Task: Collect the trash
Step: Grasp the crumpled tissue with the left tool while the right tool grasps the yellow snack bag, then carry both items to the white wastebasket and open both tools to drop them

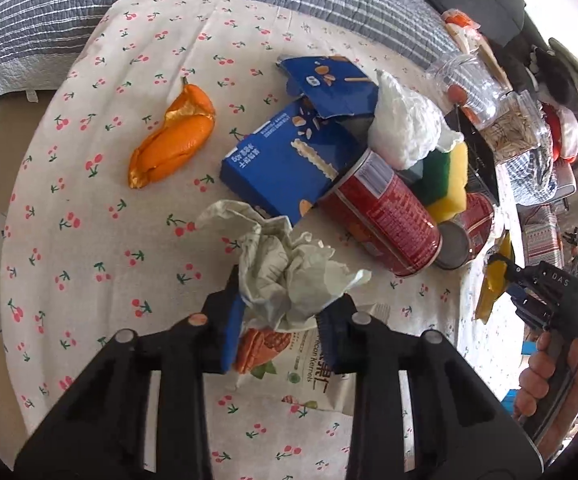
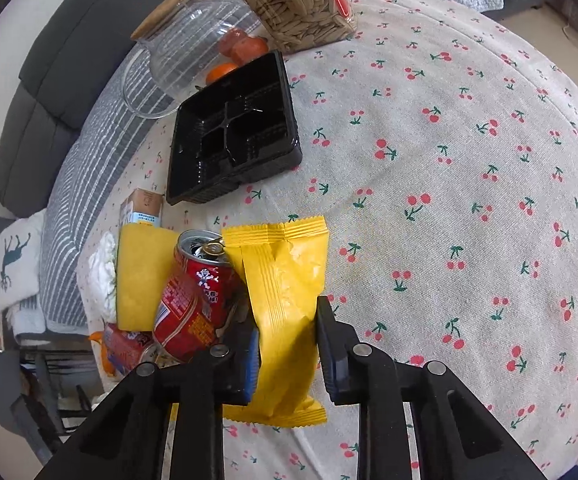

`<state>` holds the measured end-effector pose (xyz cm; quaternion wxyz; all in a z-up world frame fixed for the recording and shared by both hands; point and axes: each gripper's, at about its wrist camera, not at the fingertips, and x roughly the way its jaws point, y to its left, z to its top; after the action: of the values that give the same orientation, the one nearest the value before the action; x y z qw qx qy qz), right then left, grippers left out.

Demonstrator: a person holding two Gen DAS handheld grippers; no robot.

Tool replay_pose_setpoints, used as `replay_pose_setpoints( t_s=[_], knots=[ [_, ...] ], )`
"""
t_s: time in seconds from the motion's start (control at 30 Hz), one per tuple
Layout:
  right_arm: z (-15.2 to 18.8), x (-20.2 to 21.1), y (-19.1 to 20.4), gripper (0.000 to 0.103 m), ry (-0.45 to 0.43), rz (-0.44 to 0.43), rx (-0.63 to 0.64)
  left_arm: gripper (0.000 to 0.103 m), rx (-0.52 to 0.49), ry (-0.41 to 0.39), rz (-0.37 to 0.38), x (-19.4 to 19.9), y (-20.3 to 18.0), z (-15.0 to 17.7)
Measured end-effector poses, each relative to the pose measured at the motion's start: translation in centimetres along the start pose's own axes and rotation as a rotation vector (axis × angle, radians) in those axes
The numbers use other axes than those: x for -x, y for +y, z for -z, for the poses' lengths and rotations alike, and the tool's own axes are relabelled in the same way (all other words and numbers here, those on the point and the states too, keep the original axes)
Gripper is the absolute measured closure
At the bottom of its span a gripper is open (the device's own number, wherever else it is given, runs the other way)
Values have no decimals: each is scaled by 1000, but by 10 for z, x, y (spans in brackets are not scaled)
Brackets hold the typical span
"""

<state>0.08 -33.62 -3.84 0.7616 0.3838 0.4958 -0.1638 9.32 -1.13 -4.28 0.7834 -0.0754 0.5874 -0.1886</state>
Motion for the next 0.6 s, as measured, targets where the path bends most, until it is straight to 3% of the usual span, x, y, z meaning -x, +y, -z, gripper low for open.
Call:
replay_pose_setpoints(
  t_s=[0.07, 0.37, 0.5, 0.6],
  knots=[
    [6, 7, 4, 81, -23, 5, 18, 71, -6, -27, 42, 7, 1, 3],
    [20, 44, 11, 81, -100, -28, 84, 72, 17, -93, 76, 51, 17, 17],
    [29, 48, 19, 81, -88, -61, 145, 72, 74, -127, 21, 83, 44, 25],
    [50, 51, 52, 81, -109, -48, 284, 71, 117, -171, -60, 113, 77, 32]
  ],
)
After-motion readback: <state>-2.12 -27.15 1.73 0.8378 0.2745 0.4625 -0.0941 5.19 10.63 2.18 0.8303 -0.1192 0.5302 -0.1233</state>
